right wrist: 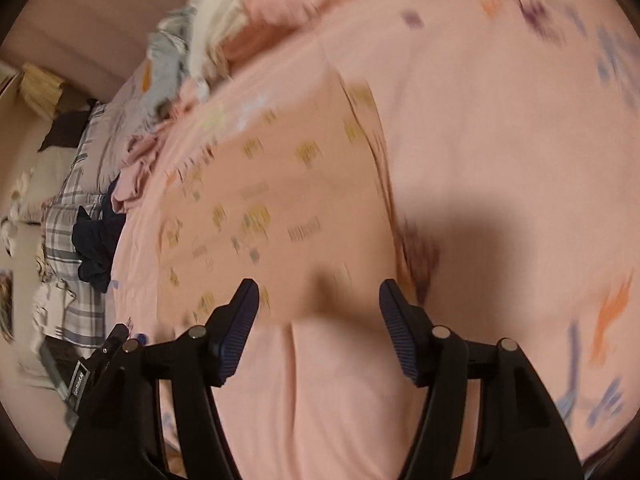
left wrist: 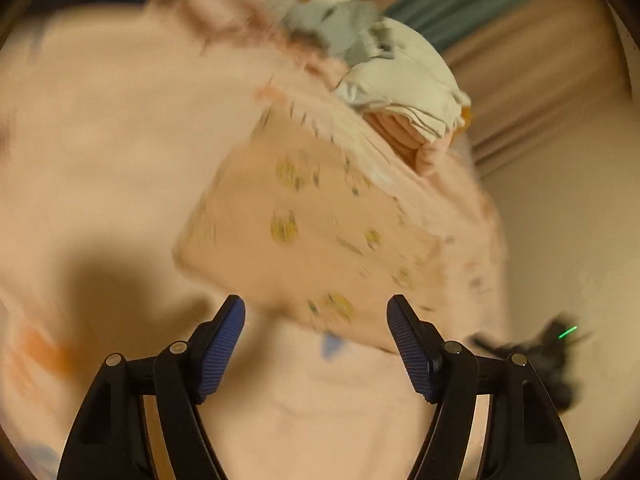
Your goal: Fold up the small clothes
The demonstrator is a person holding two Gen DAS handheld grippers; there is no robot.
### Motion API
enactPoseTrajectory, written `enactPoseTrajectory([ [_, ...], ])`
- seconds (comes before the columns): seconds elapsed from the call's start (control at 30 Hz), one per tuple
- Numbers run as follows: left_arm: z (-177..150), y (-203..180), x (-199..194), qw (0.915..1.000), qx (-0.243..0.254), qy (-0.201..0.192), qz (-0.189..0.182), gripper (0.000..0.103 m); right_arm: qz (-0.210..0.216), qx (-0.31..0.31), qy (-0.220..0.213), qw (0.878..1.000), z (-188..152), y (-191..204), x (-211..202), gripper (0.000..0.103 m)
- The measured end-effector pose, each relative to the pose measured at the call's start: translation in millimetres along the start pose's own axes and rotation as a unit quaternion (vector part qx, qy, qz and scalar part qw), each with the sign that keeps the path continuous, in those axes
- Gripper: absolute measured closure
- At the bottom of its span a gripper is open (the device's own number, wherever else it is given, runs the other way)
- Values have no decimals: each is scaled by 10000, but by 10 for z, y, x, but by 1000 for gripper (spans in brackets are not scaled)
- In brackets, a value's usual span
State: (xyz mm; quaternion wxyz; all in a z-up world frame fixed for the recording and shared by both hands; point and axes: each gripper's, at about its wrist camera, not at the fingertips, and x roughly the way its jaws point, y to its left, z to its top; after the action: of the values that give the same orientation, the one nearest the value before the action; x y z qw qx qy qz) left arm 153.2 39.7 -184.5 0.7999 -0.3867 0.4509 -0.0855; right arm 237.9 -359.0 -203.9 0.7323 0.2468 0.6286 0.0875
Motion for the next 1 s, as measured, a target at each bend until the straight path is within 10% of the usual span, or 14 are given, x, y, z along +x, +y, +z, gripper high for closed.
enactPoseTrajectory([
  [0.17,-45,494,278,9921,-1106,482,-335,31,287,63,472,9985,-240,-83,390,40],
  [0.4,150,298,446,9986,-336,379,-153,31,936,19,73,9956,-108,-41,406,40],
  [0.73,268,494,625,9850,-1267,628,-992,31,1759,595,-10,9826,100,-96,609,40],
  [1.0,91,233,809,9812,-1102,1105,-1134,31,1731,533,-43,9835,125,-68,637,41],
])
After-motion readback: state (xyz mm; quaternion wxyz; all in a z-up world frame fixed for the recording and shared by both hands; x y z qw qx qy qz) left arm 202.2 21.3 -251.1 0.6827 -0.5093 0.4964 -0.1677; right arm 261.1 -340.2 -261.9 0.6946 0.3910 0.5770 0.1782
